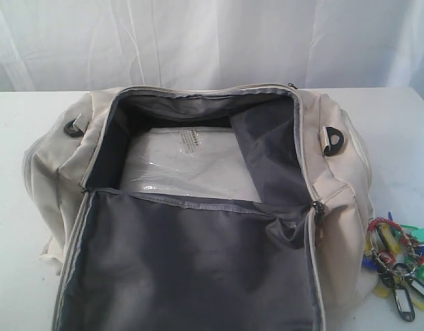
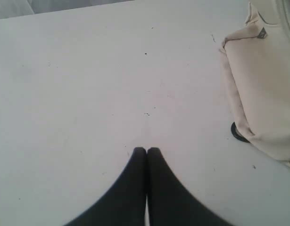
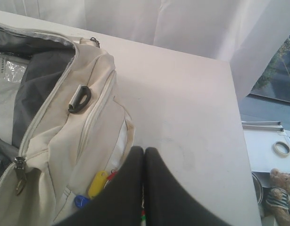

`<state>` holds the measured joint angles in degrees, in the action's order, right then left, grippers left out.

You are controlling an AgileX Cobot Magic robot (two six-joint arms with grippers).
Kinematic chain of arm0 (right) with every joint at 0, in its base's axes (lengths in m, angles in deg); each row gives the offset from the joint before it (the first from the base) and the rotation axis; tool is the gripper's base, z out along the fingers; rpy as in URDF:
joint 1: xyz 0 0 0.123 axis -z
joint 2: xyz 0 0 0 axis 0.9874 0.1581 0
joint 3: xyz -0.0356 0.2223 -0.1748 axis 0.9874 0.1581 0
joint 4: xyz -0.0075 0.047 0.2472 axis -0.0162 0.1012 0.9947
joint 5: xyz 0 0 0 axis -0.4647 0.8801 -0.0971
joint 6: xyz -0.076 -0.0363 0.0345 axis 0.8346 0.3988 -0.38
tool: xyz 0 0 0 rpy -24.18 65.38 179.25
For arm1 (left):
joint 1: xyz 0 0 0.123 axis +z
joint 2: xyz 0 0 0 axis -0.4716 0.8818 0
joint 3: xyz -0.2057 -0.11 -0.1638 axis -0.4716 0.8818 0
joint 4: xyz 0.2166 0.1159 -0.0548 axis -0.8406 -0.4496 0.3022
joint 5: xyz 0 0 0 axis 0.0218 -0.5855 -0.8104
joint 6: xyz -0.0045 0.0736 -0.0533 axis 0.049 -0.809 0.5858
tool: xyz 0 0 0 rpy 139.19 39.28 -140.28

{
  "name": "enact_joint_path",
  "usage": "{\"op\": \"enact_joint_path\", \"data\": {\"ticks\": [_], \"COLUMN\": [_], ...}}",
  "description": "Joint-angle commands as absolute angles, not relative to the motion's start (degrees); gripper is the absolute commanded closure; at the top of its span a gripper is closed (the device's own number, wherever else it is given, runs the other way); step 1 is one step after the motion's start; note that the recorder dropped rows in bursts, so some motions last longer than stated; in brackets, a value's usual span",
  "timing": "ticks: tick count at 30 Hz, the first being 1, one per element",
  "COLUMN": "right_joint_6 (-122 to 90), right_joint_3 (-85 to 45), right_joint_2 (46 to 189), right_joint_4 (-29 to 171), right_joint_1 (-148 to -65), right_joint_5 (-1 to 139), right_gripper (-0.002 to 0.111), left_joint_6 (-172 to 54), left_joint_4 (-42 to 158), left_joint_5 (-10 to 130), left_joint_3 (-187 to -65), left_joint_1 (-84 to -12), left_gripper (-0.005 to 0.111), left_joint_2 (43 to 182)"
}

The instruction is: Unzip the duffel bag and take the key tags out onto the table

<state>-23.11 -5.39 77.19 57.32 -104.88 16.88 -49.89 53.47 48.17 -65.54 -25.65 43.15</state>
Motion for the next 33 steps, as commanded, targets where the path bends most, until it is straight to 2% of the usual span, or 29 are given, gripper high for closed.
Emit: {"op": "enact_joint_path", "data": {"ticks": [1,33], "right_joint_6": [-22.93,-22.93], "right_joint_3": [-5.26,-5.26], "right_joint_2": [76.99,76.99], "right_joint_4": [57.19,57.19], "right_joint_1": [-104.74,-104.74], "right_joint_5": [16.83,16.83], "right_gripper": [0.108,0.108], "left_joint_6": [-45.69,-46.15], "left_joint_4": [53.82,56.0], "left_joint_5": [47.76,48.4], "left_joint_3": [-65.44,-65.44], "left_joint_1": [-25.47,-25.47], "left_gripper": [0.107,0.107], "left_joint_2": [42.86,42.86]}}
